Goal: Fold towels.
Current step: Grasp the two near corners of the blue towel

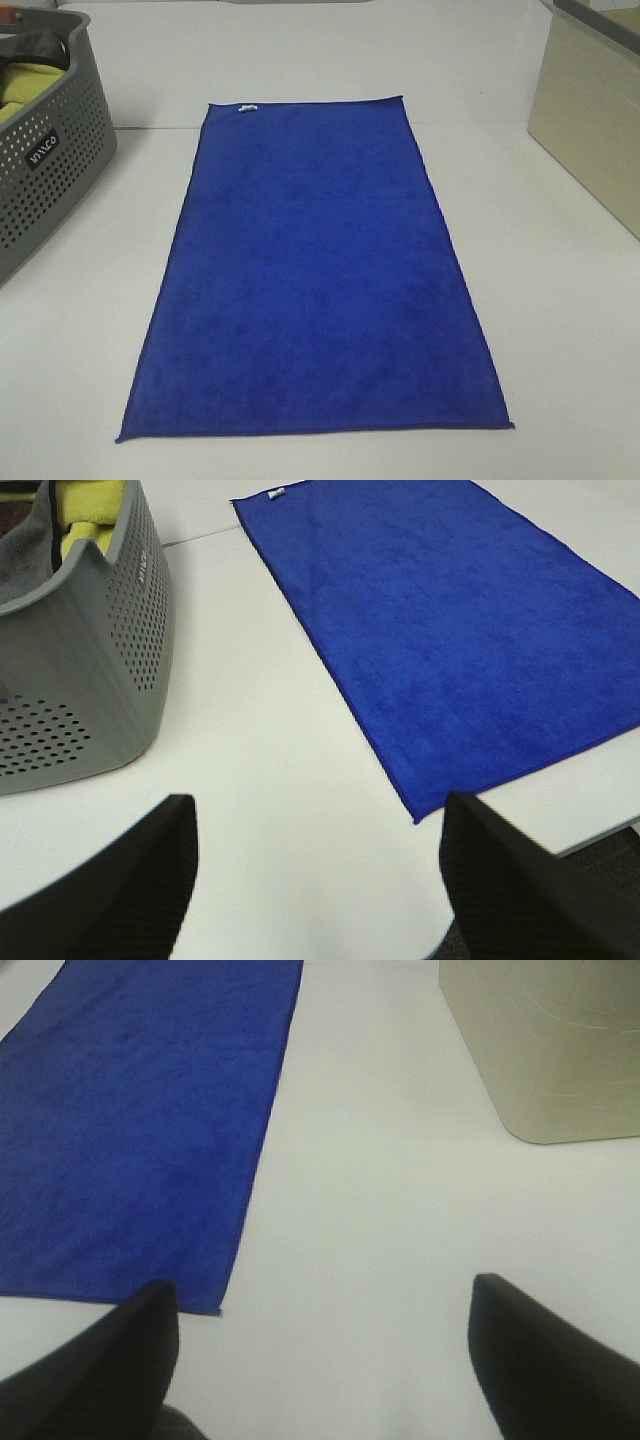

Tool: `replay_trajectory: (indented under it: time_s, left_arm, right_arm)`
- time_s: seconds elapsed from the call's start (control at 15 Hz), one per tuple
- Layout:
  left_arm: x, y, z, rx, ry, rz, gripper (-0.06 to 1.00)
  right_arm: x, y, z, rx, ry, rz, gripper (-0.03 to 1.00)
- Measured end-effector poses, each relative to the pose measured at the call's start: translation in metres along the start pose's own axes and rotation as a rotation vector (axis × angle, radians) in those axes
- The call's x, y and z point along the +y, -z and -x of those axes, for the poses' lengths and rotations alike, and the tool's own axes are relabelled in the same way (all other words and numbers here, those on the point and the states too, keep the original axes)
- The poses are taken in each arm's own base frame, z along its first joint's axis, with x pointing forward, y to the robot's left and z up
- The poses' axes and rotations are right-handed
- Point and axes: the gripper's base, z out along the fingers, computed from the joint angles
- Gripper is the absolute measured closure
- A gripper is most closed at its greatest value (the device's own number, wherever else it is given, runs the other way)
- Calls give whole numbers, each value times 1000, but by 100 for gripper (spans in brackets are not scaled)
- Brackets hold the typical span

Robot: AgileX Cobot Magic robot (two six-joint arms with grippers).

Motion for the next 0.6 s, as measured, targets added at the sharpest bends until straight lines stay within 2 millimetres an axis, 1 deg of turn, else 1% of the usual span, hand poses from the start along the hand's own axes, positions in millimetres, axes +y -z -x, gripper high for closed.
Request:
replay_trajectory:
  time_s: [0.6]
  left_arm:
    - [0,0,0,0,0,0,29]
  right_arm:
    - [0,0,0,0,0,0,21]
